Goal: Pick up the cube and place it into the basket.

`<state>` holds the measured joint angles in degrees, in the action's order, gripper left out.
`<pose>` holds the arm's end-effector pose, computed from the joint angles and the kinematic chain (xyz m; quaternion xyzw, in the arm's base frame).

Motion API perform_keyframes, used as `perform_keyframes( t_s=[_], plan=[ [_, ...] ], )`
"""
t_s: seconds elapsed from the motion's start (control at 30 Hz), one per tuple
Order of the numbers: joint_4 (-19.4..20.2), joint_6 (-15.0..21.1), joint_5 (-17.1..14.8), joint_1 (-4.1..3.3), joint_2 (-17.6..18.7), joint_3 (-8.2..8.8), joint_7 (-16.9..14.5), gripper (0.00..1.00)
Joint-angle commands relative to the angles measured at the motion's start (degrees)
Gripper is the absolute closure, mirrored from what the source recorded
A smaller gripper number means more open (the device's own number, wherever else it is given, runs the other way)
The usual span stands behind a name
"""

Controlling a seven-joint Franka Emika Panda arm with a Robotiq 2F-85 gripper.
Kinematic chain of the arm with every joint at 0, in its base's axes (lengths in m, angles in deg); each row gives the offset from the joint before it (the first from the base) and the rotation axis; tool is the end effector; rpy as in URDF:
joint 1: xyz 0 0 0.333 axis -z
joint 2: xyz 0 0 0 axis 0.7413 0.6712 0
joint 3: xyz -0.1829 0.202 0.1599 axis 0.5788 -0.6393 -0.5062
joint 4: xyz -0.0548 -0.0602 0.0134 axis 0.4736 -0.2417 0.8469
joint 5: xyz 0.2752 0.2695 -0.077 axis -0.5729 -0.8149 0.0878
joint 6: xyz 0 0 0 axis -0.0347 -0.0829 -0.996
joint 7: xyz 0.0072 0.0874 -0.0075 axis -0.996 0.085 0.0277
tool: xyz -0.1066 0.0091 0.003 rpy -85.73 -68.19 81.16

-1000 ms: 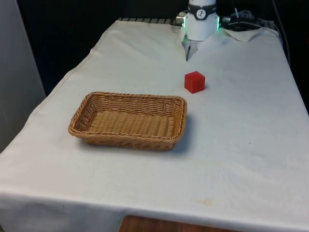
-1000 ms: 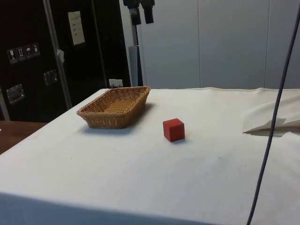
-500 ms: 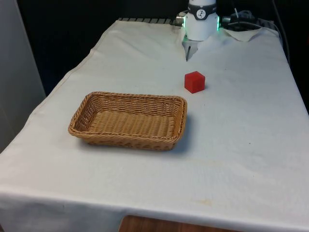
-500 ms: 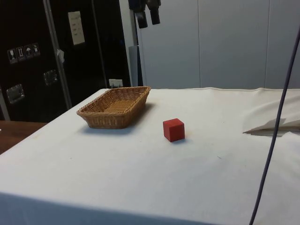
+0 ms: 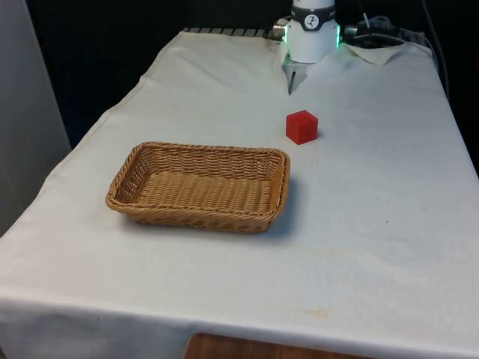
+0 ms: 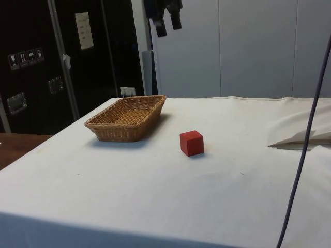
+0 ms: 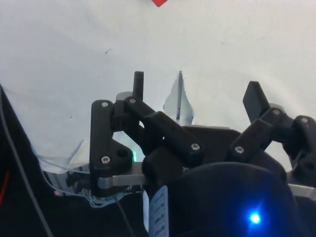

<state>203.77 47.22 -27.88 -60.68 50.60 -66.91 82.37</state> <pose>0.4945 -0.0044 0.4654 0.9965 -0.0576 -0.0527 0.0290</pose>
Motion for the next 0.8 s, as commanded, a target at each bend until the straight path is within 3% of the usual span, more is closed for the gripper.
perform_keyframes(
  t_s=[0.0,0.33,0.77],
  plan=[
    [0.29,0.57,0.63,0.06,0.06,-0.11,1.26,0.0],
    [0.17,0.06,0.57,0.0,0.4,0.0,4.3,0.0],
    [1.2,2.06,0.29,0.0,0.86,-0.06,10.14,0.0]
  ],
)
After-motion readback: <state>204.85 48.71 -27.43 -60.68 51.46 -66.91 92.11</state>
